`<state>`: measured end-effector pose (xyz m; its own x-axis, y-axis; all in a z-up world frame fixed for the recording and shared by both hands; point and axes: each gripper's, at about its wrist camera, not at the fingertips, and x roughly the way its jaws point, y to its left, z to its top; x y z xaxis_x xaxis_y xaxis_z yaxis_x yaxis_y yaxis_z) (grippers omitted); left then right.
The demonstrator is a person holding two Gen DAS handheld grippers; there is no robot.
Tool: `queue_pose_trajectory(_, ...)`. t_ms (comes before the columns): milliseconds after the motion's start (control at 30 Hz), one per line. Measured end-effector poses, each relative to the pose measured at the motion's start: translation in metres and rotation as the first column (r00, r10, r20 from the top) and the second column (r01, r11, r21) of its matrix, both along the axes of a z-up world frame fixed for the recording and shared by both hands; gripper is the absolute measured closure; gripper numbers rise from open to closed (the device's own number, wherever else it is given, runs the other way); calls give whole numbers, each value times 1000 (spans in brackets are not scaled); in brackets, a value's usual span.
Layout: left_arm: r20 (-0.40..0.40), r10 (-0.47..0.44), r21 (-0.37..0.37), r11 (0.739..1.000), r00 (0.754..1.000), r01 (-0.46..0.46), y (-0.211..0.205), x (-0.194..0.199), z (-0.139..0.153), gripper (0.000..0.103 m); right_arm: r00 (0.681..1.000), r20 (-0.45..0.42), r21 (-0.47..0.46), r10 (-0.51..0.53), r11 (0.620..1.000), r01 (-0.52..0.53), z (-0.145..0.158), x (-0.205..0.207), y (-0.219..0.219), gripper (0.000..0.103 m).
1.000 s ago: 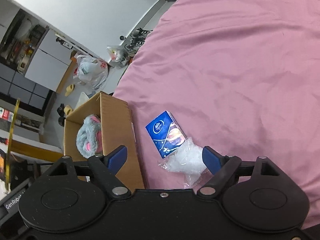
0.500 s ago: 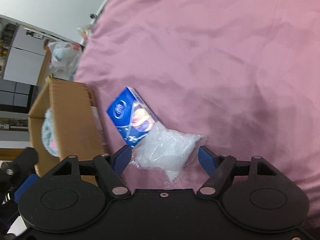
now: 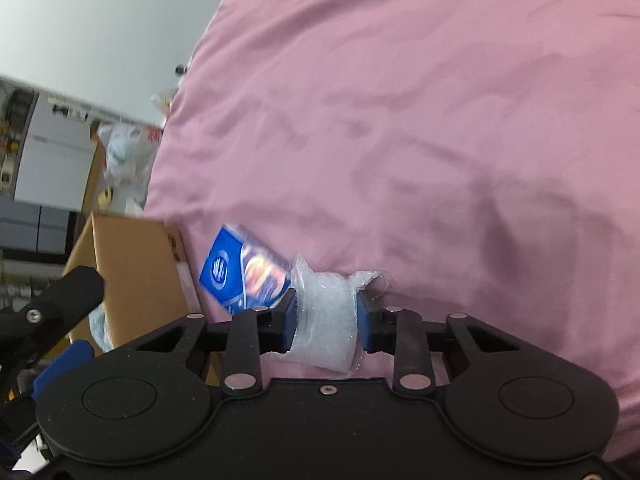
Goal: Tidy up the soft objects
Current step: 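Move the right gripper to the clear plastic bag and grasp it, then grasp the blue Vinda tissue pack with the left gripper while the right holds the bag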
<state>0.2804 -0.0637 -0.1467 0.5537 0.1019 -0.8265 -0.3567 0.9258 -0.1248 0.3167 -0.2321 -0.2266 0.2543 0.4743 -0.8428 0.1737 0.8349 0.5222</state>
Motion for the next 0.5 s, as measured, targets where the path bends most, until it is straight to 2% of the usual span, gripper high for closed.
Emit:
queue_pose_trajectory(133, -5, -3, 7, 1000, 1000, 3, -11, 10, -8, 20, 995, 53, -4, -79, 997, 79, 7, 0, -18, 74)
queue_pose_trajectory(233, -20, 3, 11, 1000, 1000, -3, -16, 16, -17, 21, 989, 61, 9, -137, 991, 136, 5, -1, -31, 74)
queue_pose_trajectory(500, -68, 55, 22, 998, 996, -54, -25, 22, -47, 23, 972, 115, 7, -206, 978, 207, 7, 7, -45, 74)
